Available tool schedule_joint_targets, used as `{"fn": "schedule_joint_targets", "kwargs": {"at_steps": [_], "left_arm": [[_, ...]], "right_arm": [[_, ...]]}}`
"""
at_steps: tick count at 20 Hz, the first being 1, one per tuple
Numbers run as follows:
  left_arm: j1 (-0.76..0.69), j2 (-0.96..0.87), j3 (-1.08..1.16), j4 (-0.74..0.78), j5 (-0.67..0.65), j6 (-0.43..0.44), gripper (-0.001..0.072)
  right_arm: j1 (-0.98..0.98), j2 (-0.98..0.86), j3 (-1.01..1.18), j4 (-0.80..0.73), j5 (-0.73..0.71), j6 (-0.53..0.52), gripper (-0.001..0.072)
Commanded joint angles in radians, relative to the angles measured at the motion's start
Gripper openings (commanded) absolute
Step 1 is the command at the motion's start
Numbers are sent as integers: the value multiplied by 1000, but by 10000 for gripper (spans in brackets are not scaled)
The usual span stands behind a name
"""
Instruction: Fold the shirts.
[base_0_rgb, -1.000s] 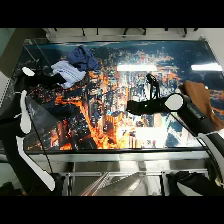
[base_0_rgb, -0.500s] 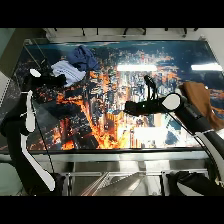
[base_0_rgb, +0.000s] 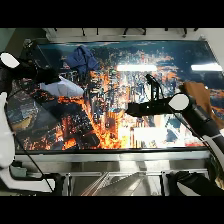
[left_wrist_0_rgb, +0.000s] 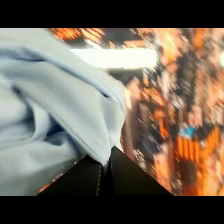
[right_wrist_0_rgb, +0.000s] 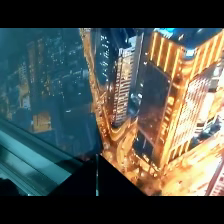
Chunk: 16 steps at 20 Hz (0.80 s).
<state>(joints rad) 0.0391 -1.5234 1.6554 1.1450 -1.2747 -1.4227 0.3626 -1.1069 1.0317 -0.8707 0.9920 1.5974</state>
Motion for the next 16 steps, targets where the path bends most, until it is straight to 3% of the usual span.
{"fn": "schedule_joint_targets", "kwargs": {"at_steps": [1, 4, 7, 10, 12, 16], "left_arm": [[-168, 277, -274, 5, 51, -62, 12], [-391, 399, -407, 6, 119, -193, 13], [-615, 445, -466, 8, 322, -278, 12], [-755, 435, -505, 6, 510, -423, 13], [-845, 371, -494, 5, 589, -465, 13], [-1000, 187, -405, 6, 585, -470, 13]], "right_arm": [[-55, 105, 0, -8, 32, -54, 25], [-158, 219, 0, -61, 69, -55, 25], [-235, 290, 0, -193, 135, -54, 25], [-271, 318, 0, -289, 198, -54, 25], [-282, 320, 0, -297, 206, -53, 25], [-289, 320, 0, -302, 184, -9, 25]]}}
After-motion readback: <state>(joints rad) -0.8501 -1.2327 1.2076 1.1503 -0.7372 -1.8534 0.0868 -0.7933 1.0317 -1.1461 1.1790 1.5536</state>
